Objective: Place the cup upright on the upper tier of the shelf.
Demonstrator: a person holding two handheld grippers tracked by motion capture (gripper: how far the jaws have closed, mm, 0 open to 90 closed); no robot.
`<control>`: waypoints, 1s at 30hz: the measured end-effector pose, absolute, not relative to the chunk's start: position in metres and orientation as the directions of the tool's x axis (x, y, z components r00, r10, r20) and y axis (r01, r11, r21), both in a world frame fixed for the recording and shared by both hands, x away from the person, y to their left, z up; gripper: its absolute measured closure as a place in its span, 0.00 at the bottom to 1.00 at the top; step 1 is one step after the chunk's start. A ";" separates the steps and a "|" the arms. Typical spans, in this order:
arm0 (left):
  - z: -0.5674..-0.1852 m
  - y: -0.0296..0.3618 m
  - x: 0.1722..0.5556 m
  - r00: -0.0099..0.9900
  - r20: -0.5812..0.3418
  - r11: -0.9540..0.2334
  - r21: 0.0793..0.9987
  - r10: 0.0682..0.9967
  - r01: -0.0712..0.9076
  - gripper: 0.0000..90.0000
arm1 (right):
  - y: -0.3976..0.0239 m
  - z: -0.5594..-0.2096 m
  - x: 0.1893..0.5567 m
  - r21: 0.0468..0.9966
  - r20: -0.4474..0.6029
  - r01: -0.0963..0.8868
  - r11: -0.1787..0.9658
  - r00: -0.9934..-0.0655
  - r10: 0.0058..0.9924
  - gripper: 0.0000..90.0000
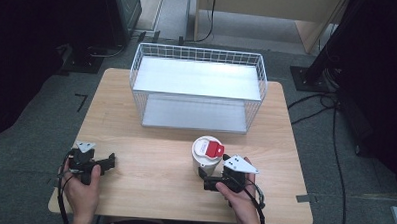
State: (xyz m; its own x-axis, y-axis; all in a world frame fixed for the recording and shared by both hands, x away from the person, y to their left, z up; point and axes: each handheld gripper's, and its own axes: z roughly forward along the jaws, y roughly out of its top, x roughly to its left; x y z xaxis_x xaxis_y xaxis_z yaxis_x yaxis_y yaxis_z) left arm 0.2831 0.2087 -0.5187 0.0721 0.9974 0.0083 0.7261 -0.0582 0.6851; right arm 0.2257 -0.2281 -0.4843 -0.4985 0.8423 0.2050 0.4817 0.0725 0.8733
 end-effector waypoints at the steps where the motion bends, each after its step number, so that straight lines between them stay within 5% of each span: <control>1: -0.519 0.209 0.283 0.072 0.008 -0.058 0.685 0.997 0.726 0.00 | -0.227 -0.485 0.226 0.875 0.210 0.479 0.065 -0.496 0.843 0.00; 30: -0.519 0.208 0.284 0.074 0.009 -0.060 0.685 0.997 0.726 0.00 | -0.201 -0.497 0.230 0.923 0.260 0.373 -0.096 -0.418 0.870 0.01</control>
